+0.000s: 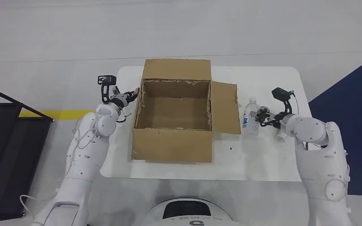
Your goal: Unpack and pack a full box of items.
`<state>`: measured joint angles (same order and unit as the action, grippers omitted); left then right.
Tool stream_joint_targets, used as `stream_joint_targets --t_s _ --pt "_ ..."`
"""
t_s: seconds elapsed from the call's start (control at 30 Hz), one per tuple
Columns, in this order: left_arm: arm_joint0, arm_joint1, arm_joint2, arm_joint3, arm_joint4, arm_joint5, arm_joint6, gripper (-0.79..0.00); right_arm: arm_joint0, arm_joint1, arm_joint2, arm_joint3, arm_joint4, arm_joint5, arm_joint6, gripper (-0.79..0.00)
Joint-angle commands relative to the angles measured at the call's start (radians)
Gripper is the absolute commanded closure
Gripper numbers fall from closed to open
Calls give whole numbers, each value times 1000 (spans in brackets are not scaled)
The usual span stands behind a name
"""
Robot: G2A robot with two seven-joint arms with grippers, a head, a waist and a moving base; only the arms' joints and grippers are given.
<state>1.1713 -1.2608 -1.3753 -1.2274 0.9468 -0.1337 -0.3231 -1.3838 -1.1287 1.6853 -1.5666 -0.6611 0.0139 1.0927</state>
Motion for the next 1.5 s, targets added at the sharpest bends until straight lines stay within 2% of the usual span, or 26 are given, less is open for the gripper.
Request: stream_joint_targets --t_s 0.0,0.1,0.17,0.23,0.3,0.37,0.47,0.5,0.67,0.9,1.47 --pt "-1 0 3 1 3 2 1 -785 11 2 -11 14 -14 14 7 0" --pt "-2 0 7 3 4 2 1 -785 20 4 -25 25 -25 24 23 0" --pt "-2 0 8 3 4 3 3 -785 23 6 -31 30 -34 37 36 -237" --pt "0 0 9 4 2 5 6 -785 26 8 -38 32 -42 48 55 -336" --pt "4 -1 11 6 -3 7 10 -785 29 11 -45 31 -55 60 75 -397" --pt "7 -1 12 8 -6 8 14 -785 30 13 -46 14 -60 69 80 -579" --pt "11 -1 12 12 -11 8 20 -785 5 17 -29 -40 -51 70 69 -751" --pt "12 -1 11 13 -14 9 21 -785 -8 18 -20 -62 -48 72 67 -785" --pt "17 2 -11 0 -41 12 36 -785 -91 23 45 -200 -26 95 21 -785" --pt "23 4 -27 -13 -57 14 36 -785 -232 20 118 -379 73 33 -131 -785" --pt "23 4 -27 -13 -57 14 36 -785 -242 20 119 -388 85 25 -143 -785"
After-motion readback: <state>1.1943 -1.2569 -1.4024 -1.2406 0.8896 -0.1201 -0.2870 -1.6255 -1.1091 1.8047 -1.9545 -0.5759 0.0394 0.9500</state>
